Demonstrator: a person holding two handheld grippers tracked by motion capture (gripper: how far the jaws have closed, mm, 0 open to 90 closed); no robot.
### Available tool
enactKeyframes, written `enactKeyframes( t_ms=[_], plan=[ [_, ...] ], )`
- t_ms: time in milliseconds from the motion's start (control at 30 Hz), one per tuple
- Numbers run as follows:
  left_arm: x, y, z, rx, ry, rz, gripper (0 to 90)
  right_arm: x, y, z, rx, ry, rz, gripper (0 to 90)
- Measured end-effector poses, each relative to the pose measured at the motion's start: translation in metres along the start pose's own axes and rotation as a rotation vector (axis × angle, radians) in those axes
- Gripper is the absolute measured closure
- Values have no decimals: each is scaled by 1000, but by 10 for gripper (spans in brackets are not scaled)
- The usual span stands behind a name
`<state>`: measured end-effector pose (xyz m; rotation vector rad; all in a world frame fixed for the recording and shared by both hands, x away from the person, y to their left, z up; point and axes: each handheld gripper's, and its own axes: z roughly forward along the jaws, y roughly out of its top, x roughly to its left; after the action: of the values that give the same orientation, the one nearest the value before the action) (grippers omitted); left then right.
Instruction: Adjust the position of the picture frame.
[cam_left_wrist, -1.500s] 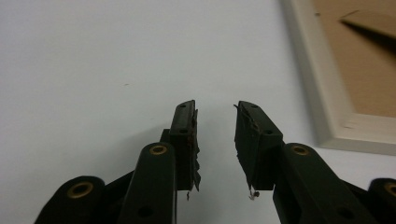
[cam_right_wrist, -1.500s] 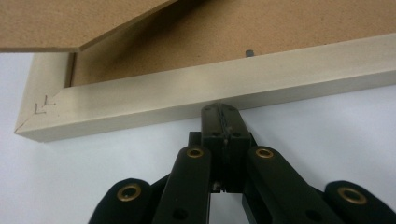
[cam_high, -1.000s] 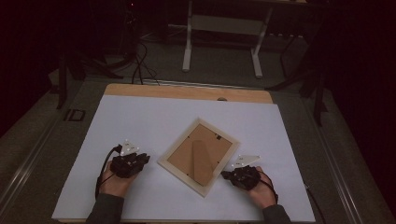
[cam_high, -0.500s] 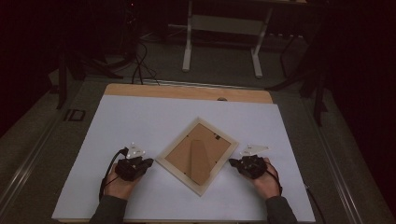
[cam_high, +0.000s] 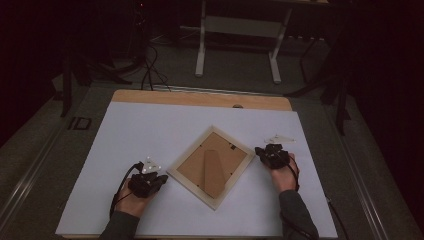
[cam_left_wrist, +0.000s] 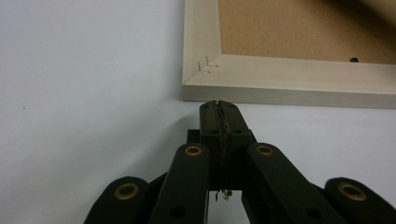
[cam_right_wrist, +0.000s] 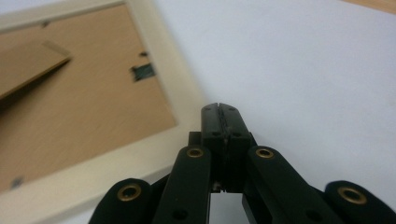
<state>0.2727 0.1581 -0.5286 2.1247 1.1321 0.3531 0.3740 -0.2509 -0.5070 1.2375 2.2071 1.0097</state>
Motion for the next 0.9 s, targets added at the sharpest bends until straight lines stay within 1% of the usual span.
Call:
enactKeyframes(
  t_ms=[100,167,267,300,367,633,767,900],
  plan=[
    [-3,0,3,11,0,5,900,-7,3,7,7,-11,43,899],
    [-5,1,6,19,4,5,900,-9,4,11,12,-10,73,899],
    [-7,1,7,19,3,8,900,-10,3,16,25,-14,84,899],
    [-8,2,7,20,1,17,900,-11,3,22,40,-20,89,899],
    [-10,2,8,19,-3,17,900,-12,3,24,42,-12,110,899],
    [-14,4,10,19,-8,34,900,-13,7,30,87,-20,79,899],
    [-17,5,11,18,-6,33,900,-14,7,30,90,-12,90,900],
    [-17,5,11,20,-6,26,900,-14,6,30,89,-5,90,899]
  ],
)
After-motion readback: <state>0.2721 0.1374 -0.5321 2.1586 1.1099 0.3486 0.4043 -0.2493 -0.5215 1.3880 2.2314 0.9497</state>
